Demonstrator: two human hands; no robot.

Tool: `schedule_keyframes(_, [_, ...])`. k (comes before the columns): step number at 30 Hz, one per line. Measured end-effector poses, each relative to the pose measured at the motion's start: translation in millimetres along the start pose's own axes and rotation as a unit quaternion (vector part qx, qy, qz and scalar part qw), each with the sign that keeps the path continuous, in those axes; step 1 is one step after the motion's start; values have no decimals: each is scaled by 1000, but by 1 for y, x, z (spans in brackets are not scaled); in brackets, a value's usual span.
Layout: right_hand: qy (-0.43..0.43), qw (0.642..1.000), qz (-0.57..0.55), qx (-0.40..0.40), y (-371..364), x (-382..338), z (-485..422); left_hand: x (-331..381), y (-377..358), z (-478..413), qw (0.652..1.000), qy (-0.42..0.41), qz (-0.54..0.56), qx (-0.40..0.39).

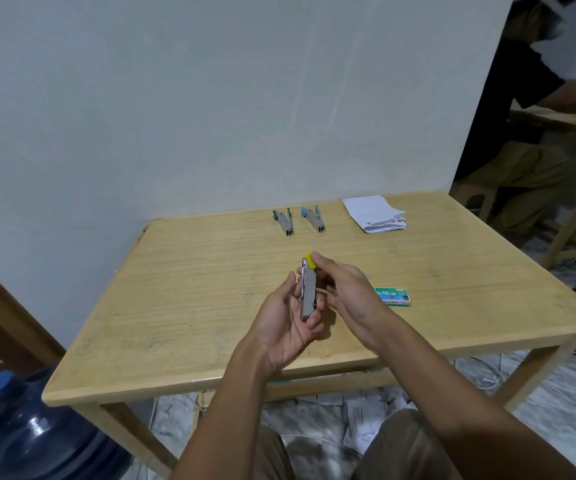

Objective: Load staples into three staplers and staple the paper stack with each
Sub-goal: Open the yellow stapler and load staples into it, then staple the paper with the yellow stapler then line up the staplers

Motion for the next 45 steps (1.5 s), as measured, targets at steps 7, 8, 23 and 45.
schedule_keyframes(7, [-4, 1000, -11, 15, -1, 3, -2, 1, -3, 2, 1000, -2, 1, 3])
schedule_keyframes(8, [-6, 1000, -11, 17, -1, 4, -2, 1, -3, 2, 1000, -2, 2, 4])
schedule_keyframes(23, [104, 989, 8, 103, 16, -23, 15, -1, -2, 1, 1000, 9, -9, 28])
schedule_keyframes(45, [7, 972, 25, 235, 195, -83, -15, 47, -34, -228, 744, -8, -598, 299])
Point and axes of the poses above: each hand's wrist, its own z-axis away from the middle knuckle, its own y-axis out of the back of the hand, x = y × z, the point moved 6 cm from there along -z, towards the middle knuckle, and after that the axes turned 8 degrees about -x, right-handed, at the moved point
